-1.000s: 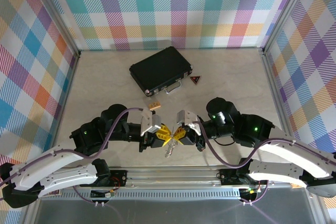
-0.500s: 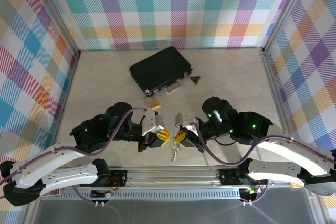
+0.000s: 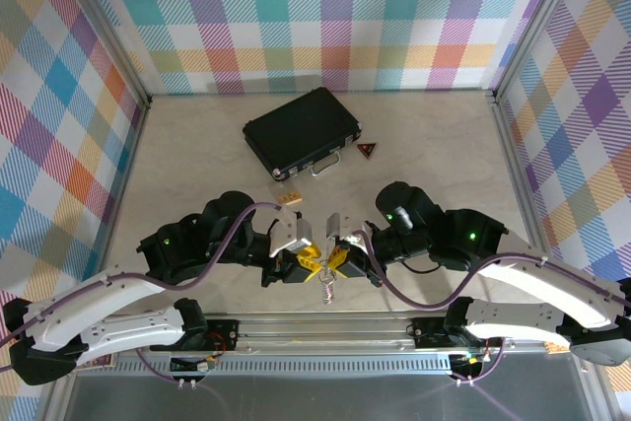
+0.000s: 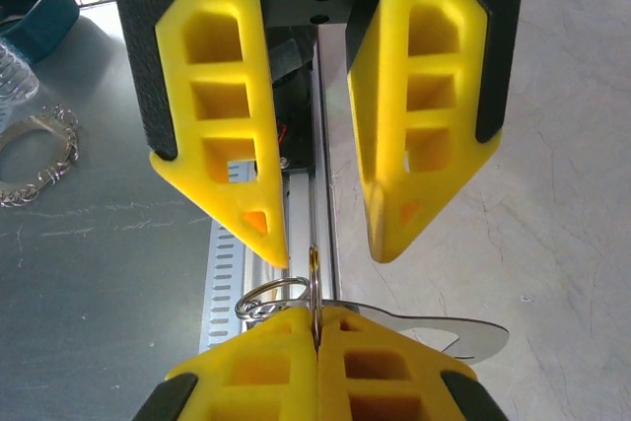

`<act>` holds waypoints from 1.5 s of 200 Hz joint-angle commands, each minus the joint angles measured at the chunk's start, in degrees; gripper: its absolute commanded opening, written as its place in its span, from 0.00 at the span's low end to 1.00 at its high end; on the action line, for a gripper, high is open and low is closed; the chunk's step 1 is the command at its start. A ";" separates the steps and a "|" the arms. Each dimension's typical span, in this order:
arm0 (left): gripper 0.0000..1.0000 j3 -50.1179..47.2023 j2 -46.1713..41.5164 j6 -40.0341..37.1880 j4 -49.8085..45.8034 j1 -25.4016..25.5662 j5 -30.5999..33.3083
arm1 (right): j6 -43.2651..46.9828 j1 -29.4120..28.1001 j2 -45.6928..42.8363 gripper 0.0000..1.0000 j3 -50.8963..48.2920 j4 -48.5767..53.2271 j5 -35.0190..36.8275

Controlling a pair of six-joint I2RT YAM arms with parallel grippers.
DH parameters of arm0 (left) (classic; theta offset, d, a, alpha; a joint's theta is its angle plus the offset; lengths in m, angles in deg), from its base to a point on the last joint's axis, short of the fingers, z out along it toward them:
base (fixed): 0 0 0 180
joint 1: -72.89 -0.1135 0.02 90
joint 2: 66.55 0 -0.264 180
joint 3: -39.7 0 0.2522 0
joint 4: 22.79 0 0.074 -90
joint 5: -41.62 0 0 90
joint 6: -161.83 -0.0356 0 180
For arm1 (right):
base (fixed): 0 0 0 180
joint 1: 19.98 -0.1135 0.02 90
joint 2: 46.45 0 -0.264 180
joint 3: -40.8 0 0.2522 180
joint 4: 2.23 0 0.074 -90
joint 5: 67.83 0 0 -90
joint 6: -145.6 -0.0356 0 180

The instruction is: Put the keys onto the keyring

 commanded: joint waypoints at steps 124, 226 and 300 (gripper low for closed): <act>0.00 -0.52 2.08 1.93 7.87 0.24 -2.05 | 0.97 -0.36 -0.17 0.00 0.52 -1.88 -1.07; 0.00 -7.25 -4.49 6.94 26.20 0.24 -3.56 | -2.95 -0.37 -4.54 0.15 -3.74 -10.74 -0.29; 0.00 -8.53 -3.83 8.53 31.58 0.28 -5.41 | -4.06 -0.33 -9.87 0.06 -7.57 -16.36 0.28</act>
